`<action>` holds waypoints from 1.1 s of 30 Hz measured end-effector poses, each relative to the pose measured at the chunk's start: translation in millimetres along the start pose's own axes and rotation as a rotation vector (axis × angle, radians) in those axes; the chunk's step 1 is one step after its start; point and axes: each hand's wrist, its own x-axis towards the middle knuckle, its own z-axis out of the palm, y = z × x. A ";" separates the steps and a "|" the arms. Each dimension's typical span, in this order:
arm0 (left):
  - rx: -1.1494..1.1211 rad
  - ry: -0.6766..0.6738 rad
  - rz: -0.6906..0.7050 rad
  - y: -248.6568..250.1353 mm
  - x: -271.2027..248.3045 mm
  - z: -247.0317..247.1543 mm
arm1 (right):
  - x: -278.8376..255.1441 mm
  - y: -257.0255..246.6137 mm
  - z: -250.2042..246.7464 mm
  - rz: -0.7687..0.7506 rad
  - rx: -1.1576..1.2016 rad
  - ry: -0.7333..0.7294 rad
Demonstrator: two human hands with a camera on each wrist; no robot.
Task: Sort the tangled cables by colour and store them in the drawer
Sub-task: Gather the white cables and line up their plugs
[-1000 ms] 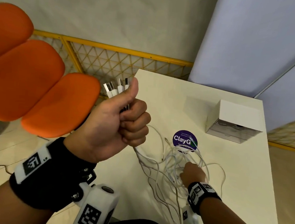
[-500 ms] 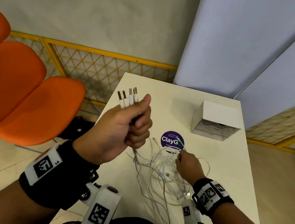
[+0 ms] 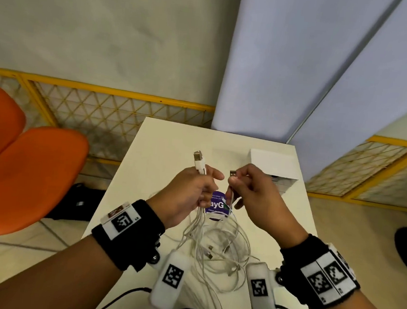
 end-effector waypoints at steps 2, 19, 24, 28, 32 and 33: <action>0.026 -0.006 0.003 -2.1 1.3 4.4 | -1.2 -13.2 1.2 -0.026 0.019 0.030; -0.055 0.014 0.246 47.4 1.4 -6.5 | -6.6 -15.5 10.0 -0.018 0.109 -0.261; -0.203 0.006 0.323 74.0 -6.5 -29.8 | -6.6 33.0 6.9 -0.045 0.029 -0.236; -0.218 0.004 0.375 74.4 -20.3 -36.8 | -3.6 80.0 2.9 0.040 0.032 -0.198; -0.205 -0.013 0.328 72.9 -29.4 -38.4 | -9.6 122.9 9.5 0.138 -0.069 -0.225; -0.186 -0.021 0.311 72.4 -29.5 -38.3 | -10.5 127.5 11.2 0.139 -0.107 -0.234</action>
